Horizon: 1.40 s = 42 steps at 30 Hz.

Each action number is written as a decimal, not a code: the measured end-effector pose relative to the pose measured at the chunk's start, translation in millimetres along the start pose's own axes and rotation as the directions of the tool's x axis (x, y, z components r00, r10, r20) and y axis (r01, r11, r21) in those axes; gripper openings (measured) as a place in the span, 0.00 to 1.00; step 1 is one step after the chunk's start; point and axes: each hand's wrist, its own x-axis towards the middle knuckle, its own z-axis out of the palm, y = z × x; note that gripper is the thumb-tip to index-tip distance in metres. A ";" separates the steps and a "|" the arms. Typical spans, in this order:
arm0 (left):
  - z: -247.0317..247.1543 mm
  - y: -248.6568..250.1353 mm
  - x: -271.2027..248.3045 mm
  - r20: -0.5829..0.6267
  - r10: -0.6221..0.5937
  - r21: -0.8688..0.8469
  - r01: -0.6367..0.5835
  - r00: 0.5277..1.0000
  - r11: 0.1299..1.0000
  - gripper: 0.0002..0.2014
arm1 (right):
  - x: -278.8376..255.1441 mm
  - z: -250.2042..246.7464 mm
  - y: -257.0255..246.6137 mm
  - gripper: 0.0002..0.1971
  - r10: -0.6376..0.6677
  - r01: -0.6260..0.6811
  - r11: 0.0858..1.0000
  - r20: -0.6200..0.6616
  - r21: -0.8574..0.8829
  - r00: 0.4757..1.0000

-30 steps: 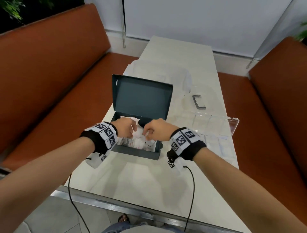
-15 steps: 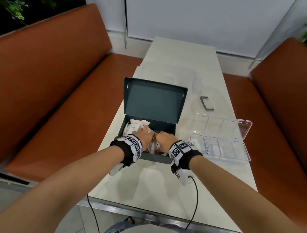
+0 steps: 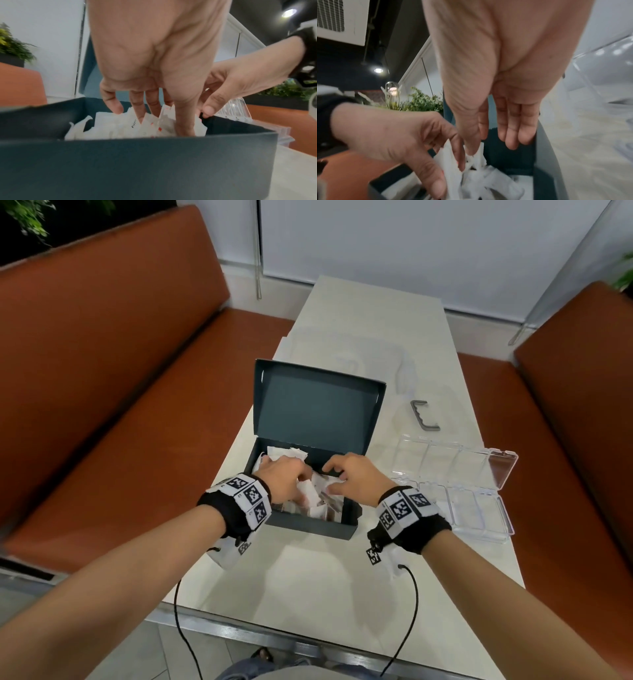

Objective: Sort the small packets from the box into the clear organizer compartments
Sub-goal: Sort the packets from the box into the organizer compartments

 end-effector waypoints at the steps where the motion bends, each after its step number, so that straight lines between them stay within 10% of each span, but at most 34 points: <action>1: -3.1 -1.6 -0.8 -0.023 0.006 -0.034 -0.007 1.000 0.999 0.16 | -3.0 -5.0 0.4 0.19 0.002 -0.001 0.999 -0.034 0.037 0.999; 10: -32.6 -2.7 -4.3 -0.223 -0.110 -0.512 -0.020 0.969 0.859 0.12 | -13.1 -17.5 -2.8 0.15 0.106 -0.011 0.888 -0.181 0.459 0.978; 16: -33.8 20.1 -11.6 0.028 -0.199 -0.988 0.058 0.980 0.144 0.11 | -15.0 -14.8 -17.3 0.12 0.161 0.023 0.713 -0.196 0.701 0.967; 22: -33.0 45.0 -14.8 0.155 0.002 -0.976 0.154 0.988 -0.157 0.15 | -22.3 -22.7 -19.5 0.10 0.204 0.079 0.604 -0.249 0.793 0.947; 27: -29.1 63.7 -9.6 0.146 0.244 -0.950 0.204 0.959 -0.235 0.18 | -34.2 -25.1 -10.3 0.06 0.241 0.053 0.450 -0.178 0.892 0.954; 31: -24.1 73.4 -5.5 0.164 0.325 -0.903 0.274 0.932 -0.332 0.20 | -39.0 -26.8 2.7 0.06 0.299 0.032 0.493 -0.204 0.869 0.932; 42: -19.0 104.8 1.6 0.239 0.126 -0.920 0.266 0.963 -0.287 0.19 | -52.9 -39.5 34.2 0.07 0.246 0.063 0.738 -0.355 0.672 0.902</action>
